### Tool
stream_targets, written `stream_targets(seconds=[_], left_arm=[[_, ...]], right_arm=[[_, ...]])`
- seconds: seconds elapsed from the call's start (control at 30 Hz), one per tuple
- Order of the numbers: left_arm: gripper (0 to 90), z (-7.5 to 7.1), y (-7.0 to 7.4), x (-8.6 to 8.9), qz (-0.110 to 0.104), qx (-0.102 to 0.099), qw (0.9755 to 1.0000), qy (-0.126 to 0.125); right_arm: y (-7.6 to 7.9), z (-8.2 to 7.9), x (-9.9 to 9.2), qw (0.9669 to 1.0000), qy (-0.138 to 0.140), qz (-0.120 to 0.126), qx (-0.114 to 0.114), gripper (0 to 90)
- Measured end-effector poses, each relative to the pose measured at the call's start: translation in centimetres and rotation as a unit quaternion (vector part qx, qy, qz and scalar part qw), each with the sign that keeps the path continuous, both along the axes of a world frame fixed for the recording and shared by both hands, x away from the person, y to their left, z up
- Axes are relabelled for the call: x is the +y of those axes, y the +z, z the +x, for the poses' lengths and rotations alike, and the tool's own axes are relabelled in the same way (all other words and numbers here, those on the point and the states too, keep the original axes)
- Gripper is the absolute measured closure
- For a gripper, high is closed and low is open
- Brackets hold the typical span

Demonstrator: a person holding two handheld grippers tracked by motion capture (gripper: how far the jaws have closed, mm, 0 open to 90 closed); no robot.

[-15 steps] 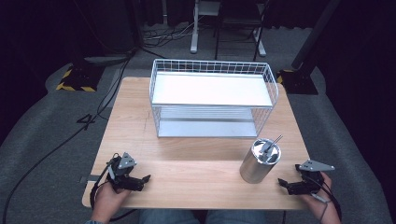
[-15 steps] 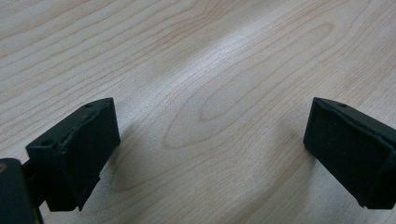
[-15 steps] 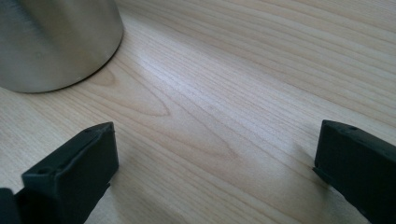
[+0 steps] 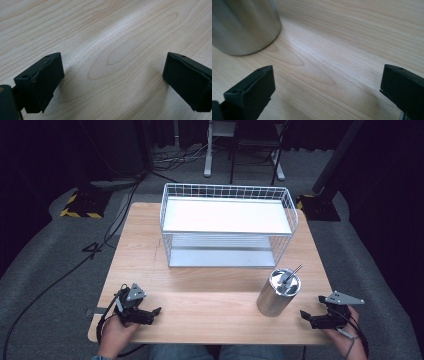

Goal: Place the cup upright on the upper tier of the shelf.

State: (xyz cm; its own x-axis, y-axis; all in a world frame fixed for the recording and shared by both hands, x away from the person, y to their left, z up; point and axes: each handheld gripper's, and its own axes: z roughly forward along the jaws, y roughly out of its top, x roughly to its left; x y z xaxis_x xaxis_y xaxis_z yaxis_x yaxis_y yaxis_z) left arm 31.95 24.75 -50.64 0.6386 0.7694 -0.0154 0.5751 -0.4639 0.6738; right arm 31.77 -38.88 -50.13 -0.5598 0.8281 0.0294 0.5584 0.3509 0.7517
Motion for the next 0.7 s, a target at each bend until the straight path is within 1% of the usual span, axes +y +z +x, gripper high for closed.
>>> stream_targets(seconds=[0.03, 0.07, 0.1, 0.13, 0.17, 0.2, 0.27, 0.33, 0.37, 0.4, 0.43, 0.47, 0.63, 0.7], left_arm=[[3.9, 0.0, 0.0, 0.0, 0.001, 0.0, 1.0, 0.0], [3.9, 0.0, 0.0, 0.0, 0.001, 0.0, 1.0, 0.0], [3.9, 0.1, 0.0, 0.0, 0.002, -0.001, 1.0, -0.001], [3.8, 0.1, 0.0, -0.1, 0.0, 0.002, 1.0, 0.0], [3.7, 0.2, 0.0, -0.1, 0.002, 0.0, 1.0, -0.001], [3.7, 0.2, 0.0, -0.1, 0.004, -0.002, 1.0, -0.001], [3.7, 0.2, 0.0, -0.2, 0.0, 0.0, 1.0, 0.001], [3.7, 0.2, 0.0, -0.2, -0.001, 0.0, 1.0, 0.001], [3.7, 0.3, 0.0, -0.2, 0.001, -0.002, 1.0, -0.001], [3.7, 0.3, 0.0, -0.2, 0.001, -0.002, 1.0, 0.0], [3.7, 0.3, 0.0, -0.2, 0.0, 0.001, 1.0, 0.0], [3.7, 0.3, 0.0, -0.2, 0.0, 0.001, 1.0, 0.0], [3.7, 0.3, 0.0, -0.2, 0.0, 0.0, 1.0, 0.0], [3.7, 0.3, 0.0, -0.2, 0.002, 0.0, 1.0, 0.0]], right_arm=[[0.4, -0.3, -0.1, 0.9999, 0.003, 0.014, -0.01, 0.0], [0.4, -0.3, -0.1, 0.9999, 0.003, 0.014, -0.01, 0.0], [0.5, -0.4, -0.2, 0.9997, 0.004, 0.017, -0.015, 0.0], [0.8, -0.6, -0.3, 0.9995, 0.004, 0.024, -0.02, 0.0], [1.2, -0.8, -0.3, 0.9988, 0.008, 0.035, -0.032, 0.0], [1.3, -0.9, -0.3, 0.9985, 0.009, 0.041, -0.036, 0.0], [1.5, -1.0, -0.3, 0.9983, 0.01, 0.043, -0.039, 0.0], [2.0, -1.3, -0.3, 0.9971, 0.016, 0.055, -0.05, 0.0], [2.0, -1.3, -0.3, 0.9971, 0.016, 0.055, -0.05, 0.0], [2.3, -1.5, -0.2, 0.9963, 0.016, 0.064, -0.054, 0.0], [2.5, -1.6, -0.1, 0.996, 0.018, 0.067, -0.057, 0.0], [2.6, -1.6, -0.1, 0.9957, 0.021, 0.067, -0.06, 0.0], [3.1, -1.8, 0.2, 0.9951, 0.019, 0.073, -0.064, 0.0], [3.7, -2.0, 0.6, 0.9941, 0.022, 0.082, -0.068, 0.0]])
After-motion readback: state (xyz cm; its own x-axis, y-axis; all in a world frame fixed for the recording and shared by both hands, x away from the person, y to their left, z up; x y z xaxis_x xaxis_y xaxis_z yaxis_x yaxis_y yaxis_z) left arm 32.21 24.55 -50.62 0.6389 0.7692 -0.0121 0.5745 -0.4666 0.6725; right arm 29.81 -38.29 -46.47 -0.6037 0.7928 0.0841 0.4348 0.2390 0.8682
